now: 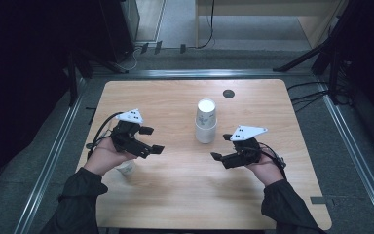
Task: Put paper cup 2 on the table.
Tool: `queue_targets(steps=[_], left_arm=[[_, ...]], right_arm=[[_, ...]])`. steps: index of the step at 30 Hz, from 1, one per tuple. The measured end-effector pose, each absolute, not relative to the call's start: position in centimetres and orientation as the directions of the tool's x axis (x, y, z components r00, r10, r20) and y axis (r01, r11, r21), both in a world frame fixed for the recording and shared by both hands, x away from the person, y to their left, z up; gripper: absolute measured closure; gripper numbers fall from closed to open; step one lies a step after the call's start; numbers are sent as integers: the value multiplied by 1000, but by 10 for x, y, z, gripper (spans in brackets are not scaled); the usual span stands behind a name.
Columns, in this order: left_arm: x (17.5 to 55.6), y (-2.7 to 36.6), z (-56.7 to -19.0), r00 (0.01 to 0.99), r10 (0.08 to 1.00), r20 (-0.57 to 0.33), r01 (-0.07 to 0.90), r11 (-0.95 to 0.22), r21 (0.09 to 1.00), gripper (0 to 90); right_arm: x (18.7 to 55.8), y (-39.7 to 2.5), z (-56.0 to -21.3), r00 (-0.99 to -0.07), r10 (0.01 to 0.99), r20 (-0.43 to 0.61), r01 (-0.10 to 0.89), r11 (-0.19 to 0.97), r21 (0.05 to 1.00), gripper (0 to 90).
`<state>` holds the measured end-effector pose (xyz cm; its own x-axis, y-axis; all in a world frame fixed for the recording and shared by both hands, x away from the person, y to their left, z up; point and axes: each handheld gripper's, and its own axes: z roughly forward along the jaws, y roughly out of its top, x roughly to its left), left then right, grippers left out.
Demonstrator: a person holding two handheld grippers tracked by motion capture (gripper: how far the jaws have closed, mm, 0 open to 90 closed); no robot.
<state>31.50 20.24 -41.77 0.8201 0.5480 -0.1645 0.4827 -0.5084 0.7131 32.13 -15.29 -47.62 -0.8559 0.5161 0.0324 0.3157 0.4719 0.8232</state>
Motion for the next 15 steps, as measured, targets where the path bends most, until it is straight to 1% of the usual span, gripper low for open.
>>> queue_targets(steps=[6,8,9,11,15], left_arm=[[314,187,-424,828,535,-166,474,-511,717,140],[314,182,-427,828,533,-177,483,-515,708,141],[315,178,-430,829,522,-201,496,-520,695,141],[315,170,-437,820,532,-211,514,-521,682,144],[310,161,-443,832,519,-196,494,-530,689,144]], right_arm=[[320,-151,-477,-864,503,30,309,482,820,205],[320,-151,-477,-867,497,30,307,486,819,205],[320,-150,-477,-868,496,30,306,486,819,205],[318,-150,-478,-871,490,24,300,495,816,206],[315,-147,-478,-880,475,26,293,498,816,206]])
